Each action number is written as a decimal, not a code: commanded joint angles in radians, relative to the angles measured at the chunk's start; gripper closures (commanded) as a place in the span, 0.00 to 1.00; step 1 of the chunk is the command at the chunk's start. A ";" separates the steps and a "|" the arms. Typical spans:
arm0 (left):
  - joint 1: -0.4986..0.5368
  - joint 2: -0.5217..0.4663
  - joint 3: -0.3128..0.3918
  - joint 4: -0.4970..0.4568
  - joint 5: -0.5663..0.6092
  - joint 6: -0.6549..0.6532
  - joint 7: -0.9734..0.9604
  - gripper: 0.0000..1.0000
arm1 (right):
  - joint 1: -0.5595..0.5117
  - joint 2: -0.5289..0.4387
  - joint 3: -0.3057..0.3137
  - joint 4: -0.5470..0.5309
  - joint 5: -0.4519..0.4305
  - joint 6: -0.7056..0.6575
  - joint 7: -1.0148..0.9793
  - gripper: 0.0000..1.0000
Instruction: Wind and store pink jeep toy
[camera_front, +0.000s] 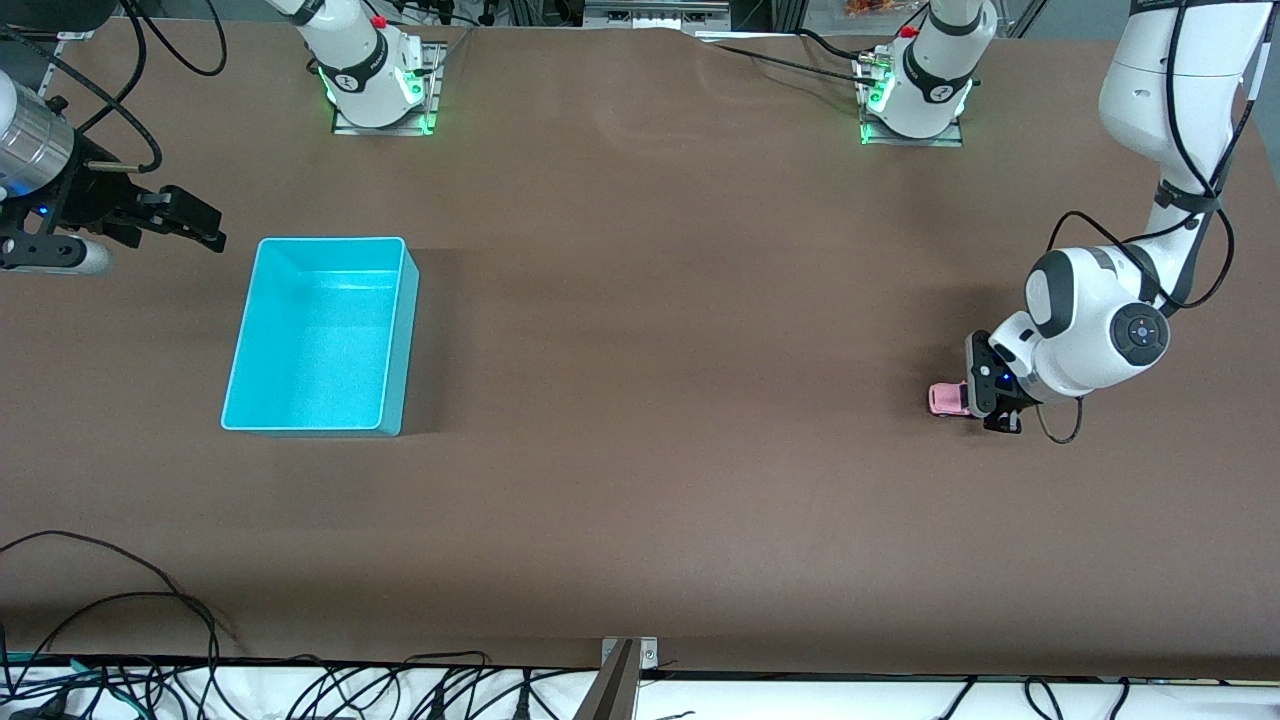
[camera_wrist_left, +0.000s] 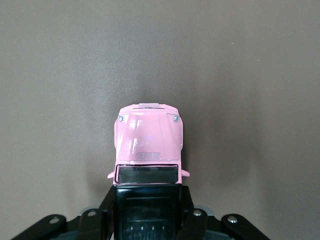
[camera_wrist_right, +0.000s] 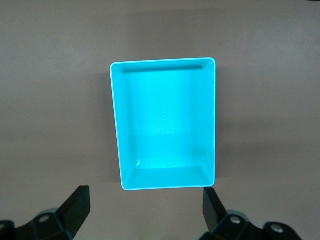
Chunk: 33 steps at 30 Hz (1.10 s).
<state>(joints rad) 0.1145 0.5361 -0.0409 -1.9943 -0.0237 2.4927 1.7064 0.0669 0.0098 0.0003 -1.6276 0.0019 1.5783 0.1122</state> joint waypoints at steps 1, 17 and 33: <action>0.017 0.011 0.006 -0.001 -0.001 -0.029 0.012 0.96 | -0.006 0.009 0.004 0.022 0.000 -0.011 -0.003 0.00; 0.192 0.128 0.009 0.107 -0.001 -0.029 0.192 0.93 | -0.006 0.009 0.004 0.022 0.000 -0.011 -0.003 0.00; 0.266 0.145 0.062 0.126 -0.001 -0.029 0.390 0.92 | -0.006 0.009 0.004 0.022 0.000 -0.009 -0.003 0.00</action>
<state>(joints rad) 0.3732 0.6015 -0.0129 -1.8803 -0.0238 2.4625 2.0100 0.0669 0.0099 0.0003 -1.6276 0.0019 1.5783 0.1123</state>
